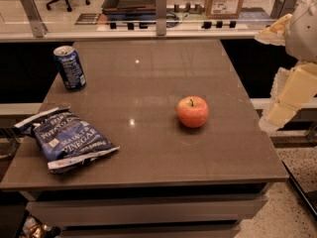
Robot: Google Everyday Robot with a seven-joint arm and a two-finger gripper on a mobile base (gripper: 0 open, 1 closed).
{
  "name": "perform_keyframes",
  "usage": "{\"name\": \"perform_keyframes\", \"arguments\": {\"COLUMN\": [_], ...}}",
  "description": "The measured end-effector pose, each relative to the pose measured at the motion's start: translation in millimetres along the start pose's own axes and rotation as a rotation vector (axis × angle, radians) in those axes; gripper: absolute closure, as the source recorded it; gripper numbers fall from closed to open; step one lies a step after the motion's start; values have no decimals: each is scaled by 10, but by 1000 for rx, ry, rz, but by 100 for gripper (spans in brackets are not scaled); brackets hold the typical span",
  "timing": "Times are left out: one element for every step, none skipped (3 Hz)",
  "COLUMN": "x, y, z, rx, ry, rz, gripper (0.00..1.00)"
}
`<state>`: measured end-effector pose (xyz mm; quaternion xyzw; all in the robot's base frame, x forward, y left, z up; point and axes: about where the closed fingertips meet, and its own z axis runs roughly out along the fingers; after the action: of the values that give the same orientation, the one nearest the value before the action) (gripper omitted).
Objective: Pick blue chip bag
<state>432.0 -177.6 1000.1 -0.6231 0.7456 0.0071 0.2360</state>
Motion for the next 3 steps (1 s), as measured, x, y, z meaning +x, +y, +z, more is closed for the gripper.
{"name": "perform_keyframes", "arguments": {"x": [-300, -720, -1201], "y": [184, 431, 669], "z": [37, 108, 243], "rx": [-18, -10, 20], "ry": [-101, -180, -261], "rz": [-19, -44, -52], "gripper": [0, 0, 0]}}
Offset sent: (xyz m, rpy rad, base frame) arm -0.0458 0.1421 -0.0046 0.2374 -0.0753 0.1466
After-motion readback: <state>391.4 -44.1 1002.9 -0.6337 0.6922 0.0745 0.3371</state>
